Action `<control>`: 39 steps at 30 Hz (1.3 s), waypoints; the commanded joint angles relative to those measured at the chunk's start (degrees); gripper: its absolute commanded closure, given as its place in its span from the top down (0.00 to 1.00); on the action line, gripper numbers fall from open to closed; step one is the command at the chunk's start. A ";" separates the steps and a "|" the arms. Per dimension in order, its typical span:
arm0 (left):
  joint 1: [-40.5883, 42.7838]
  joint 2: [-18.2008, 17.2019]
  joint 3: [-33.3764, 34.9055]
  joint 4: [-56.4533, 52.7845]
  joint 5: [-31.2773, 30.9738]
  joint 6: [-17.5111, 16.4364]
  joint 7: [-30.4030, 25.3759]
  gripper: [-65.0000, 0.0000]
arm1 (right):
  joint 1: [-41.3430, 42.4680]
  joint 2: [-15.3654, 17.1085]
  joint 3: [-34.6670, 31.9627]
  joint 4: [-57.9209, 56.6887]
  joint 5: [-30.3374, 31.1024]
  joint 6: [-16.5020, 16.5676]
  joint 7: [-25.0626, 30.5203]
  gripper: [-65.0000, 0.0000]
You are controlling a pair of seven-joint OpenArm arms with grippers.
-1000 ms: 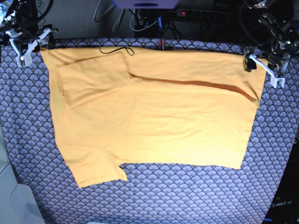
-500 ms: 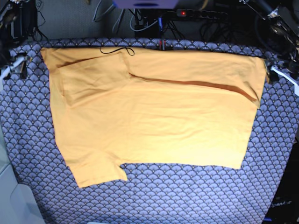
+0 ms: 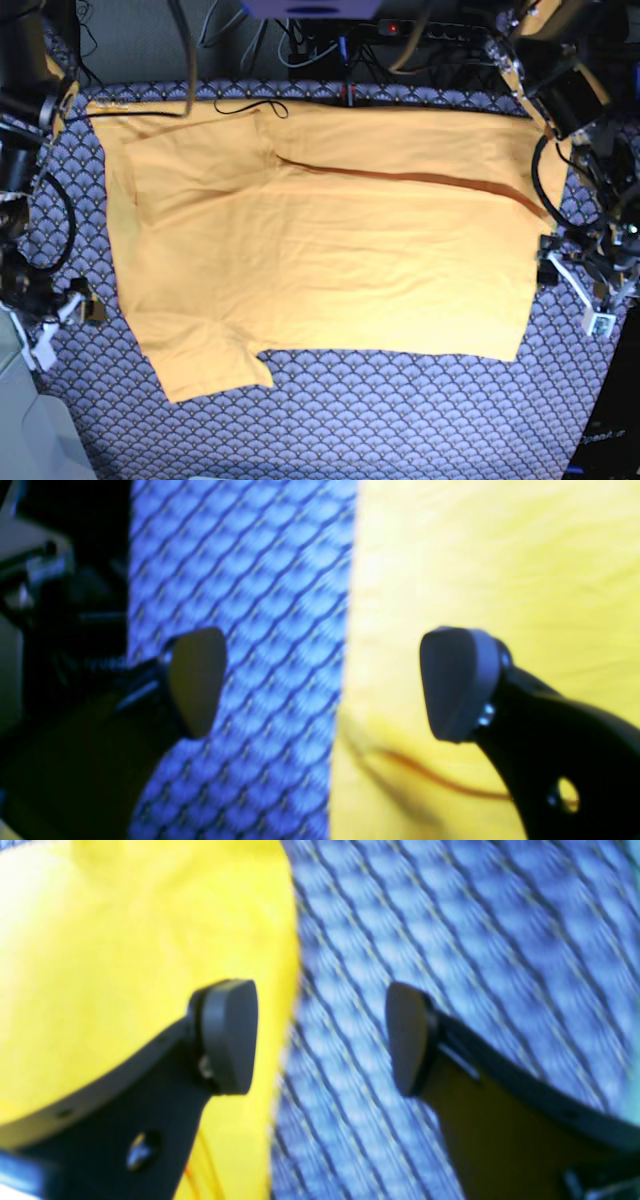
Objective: Fold the T-shirt properly
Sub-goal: 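Release the shirt and move both grippers toward the shirt's sides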
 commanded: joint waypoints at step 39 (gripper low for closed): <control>-7.14 -0.27 -0.09 -16.38 7.68 0.60 -9.52 0.92 | 8.84 -3.84 -5.73 -31.12 -13.17 -0.21 34.24 0.50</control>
